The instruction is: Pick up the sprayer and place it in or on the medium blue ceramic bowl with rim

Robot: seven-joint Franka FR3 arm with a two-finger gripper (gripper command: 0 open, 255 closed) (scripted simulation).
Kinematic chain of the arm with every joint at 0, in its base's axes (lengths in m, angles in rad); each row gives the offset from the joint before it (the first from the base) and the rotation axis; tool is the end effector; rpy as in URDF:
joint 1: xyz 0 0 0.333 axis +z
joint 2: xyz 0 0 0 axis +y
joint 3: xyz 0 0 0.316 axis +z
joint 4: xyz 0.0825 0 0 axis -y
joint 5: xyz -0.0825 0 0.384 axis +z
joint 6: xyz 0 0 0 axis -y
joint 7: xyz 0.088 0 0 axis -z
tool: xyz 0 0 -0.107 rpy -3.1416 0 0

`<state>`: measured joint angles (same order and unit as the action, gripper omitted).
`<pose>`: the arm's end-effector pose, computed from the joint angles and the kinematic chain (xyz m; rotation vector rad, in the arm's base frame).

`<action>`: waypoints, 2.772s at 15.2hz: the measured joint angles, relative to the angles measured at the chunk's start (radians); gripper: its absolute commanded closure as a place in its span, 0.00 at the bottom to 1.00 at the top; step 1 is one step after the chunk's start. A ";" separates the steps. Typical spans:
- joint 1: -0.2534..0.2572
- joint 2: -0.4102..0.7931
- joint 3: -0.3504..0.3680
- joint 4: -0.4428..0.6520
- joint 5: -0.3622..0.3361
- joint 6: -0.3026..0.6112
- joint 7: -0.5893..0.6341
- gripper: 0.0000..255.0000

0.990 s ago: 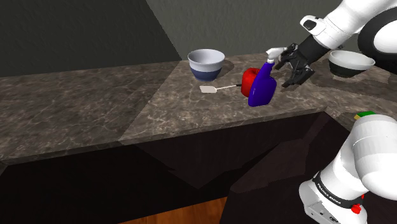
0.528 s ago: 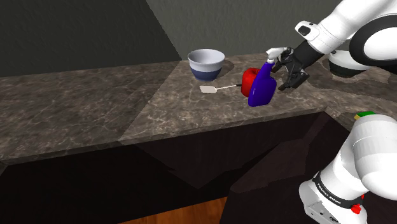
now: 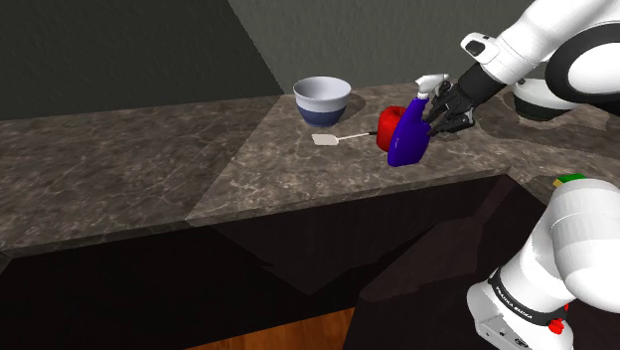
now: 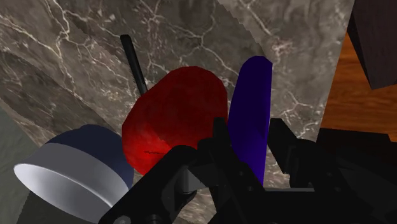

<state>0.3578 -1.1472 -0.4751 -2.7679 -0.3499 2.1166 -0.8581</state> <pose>0.2836 -0.0589 0.5143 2.6046 1.4591 0.6979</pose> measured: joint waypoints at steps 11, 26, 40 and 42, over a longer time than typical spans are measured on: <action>0.018 0.007 0.027 0.067 0.024 -0.060 0.005 1.00; 0.064 0.067 0.086 0.286 0.082 -0.216 0.014 1.00; 0.098 0.153 0.123 0.518 0.123 -0.361 0.014 1.00; 0.113 0.201 0.108 0.549 0.125 -0.341 0.010 1.00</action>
<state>0.4711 -0.9460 -0.3674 -2.2190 -0.2253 1.7755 -0.8485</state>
